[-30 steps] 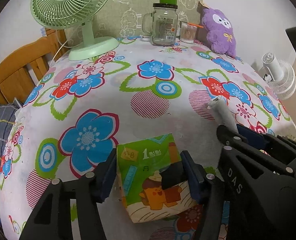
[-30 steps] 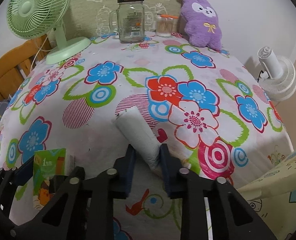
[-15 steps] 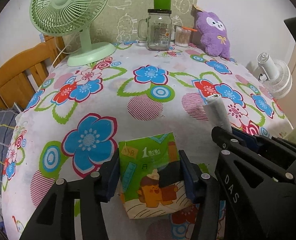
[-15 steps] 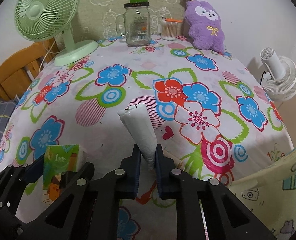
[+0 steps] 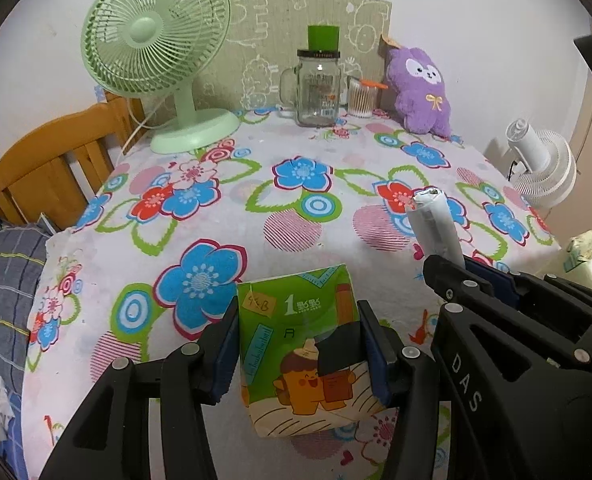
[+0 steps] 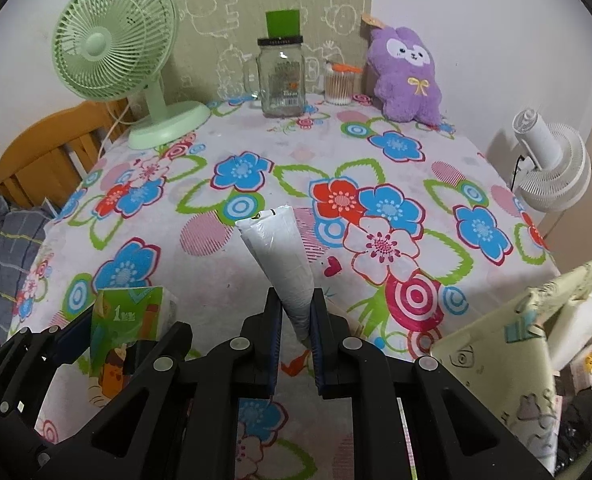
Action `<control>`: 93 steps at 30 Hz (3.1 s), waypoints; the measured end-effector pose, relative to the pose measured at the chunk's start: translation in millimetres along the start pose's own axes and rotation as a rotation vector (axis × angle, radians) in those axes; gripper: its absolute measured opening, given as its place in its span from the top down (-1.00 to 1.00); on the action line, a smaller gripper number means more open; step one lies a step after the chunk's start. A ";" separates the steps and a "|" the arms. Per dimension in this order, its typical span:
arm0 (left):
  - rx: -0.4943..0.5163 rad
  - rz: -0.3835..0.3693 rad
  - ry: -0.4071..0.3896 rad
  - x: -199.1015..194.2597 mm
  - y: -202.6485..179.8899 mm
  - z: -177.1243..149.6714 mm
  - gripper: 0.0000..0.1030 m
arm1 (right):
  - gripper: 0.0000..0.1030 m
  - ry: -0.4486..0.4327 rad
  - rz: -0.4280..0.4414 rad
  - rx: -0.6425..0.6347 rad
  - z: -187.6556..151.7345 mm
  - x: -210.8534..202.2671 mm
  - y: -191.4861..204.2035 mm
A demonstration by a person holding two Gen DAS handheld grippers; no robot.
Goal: Organize soft objects
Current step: 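Carry the green pack with the left tool while the right tool carries the white roll toward the box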
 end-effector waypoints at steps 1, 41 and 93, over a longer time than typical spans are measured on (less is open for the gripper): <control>-0.001 0.001 -0.005 -3.3 0.2 -0.4 -0.06 | 0.69 -0.003 0.004 0.000 -0.1 -2.6 0.1; 0.002 0.024 -0.258 -148.4 -34.9 -23.8 -0.07 | 0.69 -0.232 0.065 -0.038 -29.7 -160.6 -20.1; 0.248 -0.123 -0.218 -112.2 -215.5 -3.7 -0.08 | 0.69 -0.198 -0.058 0.160 -39.9 -151.3 -202.8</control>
Point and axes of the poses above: each gripper's, at about its wrist camera, not at the fingertips, and x roughly the way its jaws point, y to its left, z to its top, the point moved 1 cm from there along x, roughly the way its jaws point, and after that the axes turned 5 degrees about y, right-handed, at the moved point
